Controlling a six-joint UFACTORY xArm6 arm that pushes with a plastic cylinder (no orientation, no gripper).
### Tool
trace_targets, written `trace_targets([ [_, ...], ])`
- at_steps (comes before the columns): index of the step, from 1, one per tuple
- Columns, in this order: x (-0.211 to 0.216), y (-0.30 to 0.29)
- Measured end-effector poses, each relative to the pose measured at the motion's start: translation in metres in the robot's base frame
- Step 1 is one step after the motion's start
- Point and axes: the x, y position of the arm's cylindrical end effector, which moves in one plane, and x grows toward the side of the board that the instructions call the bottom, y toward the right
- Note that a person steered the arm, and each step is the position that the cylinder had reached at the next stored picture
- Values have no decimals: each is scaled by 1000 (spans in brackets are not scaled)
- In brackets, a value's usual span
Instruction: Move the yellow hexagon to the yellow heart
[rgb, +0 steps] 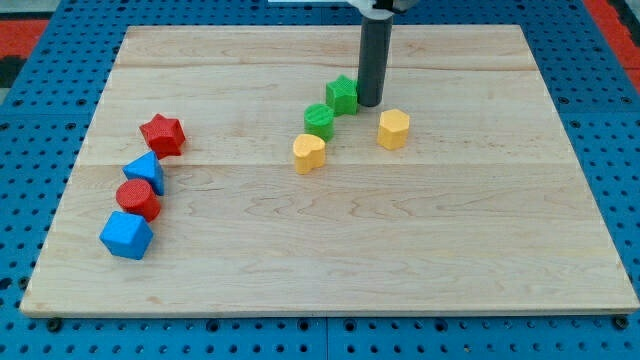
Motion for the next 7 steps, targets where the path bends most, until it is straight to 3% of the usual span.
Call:
trace_targets([
  [3,-18,-15],
  [4,-9,33],
  [5,16,60],
  [7,78,49],
])
